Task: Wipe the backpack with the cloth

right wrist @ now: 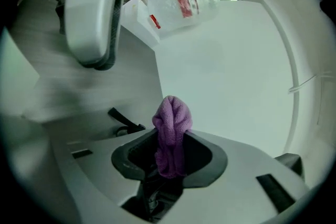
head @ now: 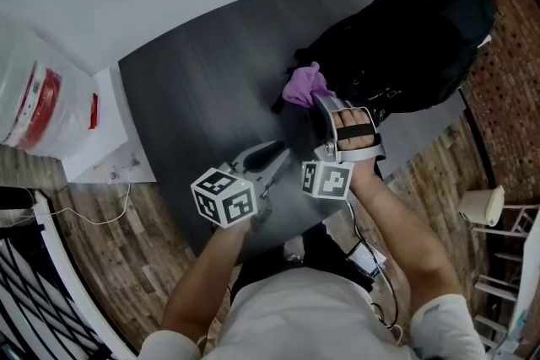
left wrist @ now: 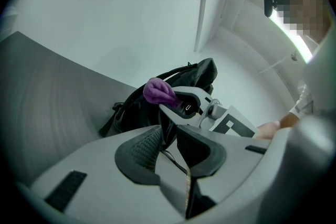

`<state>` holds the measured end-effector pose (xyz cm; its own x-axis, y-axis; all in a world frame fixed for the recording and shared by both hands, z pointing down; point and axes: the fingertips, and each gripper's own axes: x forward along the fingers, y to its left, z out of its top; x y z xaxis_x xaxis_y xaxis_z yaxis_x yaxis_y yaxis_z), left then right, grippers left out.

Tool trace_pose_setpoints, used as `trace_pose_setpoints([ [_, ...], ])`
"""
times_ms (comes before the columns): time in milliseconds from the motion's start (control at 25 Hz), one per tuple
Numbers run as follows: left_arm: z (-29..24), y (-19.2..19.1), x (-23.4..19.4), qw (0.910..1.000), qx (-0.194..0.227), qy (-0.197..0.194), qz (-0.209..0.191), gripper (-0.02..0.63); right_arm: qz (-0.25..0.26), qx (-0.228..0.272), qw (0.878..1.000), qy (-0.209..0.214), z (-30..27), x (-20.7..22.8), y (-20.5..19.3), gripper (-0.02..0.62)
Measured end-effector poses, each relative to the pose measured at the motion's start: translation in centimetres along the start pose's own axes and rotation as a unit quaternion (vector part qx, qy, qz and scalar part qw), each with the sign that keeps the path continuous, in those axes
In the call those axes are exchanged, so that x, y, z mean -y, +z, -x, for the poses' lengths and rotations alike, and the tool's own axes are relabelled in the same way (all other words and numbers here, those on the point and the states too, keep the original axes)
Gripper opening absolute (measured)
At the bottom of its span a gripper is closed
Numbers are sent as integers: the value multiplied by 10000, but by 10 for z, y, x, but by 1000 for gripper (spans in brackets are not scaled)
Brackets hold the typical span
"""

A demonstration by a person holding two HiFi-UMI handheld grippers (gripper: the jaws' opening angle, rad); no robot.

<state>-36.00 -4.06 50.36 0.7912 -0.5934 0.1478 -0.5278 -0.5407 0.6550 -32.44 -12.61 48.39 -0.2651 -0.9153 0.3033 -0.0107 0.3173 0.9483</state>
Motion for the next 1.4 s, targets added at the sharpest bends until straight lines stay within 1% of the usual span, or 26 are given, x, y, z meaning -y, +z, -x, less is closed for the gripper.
trace_pose_setpoints([
  [80, -2, -1, 3, 10000, -32, -27, -25, 93, 33, -39, 9999, -147, -2, 6, -4, 135],
  [120, -3, -2, 4, 10000, -49, -34, -31, 94, 57, -118, 9998, -129, -5, 5, -9, 135],
  [240, -7, -4, 7, 9999, -98, -56, -34, 94, 7, -440, 9989, 136, -11, -7, -32, 135],
  [400, -10, -7, 8, 9998, -164, -83, -33, 92, -88, -646, 9971, 386, 0, -27, -50, 135],
  [840, -27, -18, 24, 9990, -351, -263, -74, 94, -249, -1022, 9919, 708, 31, -67, -90, 135],
  [1040, -30, -22, 27, 9986, -421, -294, -89, 94, -371, -1260, 9876, 858, 43, -82, -112, 135],
  [1160, -32, -23, 28, 9985, -444, -306, -93, 94, -346, -1377, 9852, 959, 53, -91, -126, 135],
  [1280, -34, -24, 28, 9983, -470, -320, -93, 94, -328, -1434, 9841, 997, 62, -96, -135, 135],
  [1400, -35, -26, 27, 9982, -495, -324, -90, 94, -421, -1436, 9838, 984, 72, -97, -136, 135],
])
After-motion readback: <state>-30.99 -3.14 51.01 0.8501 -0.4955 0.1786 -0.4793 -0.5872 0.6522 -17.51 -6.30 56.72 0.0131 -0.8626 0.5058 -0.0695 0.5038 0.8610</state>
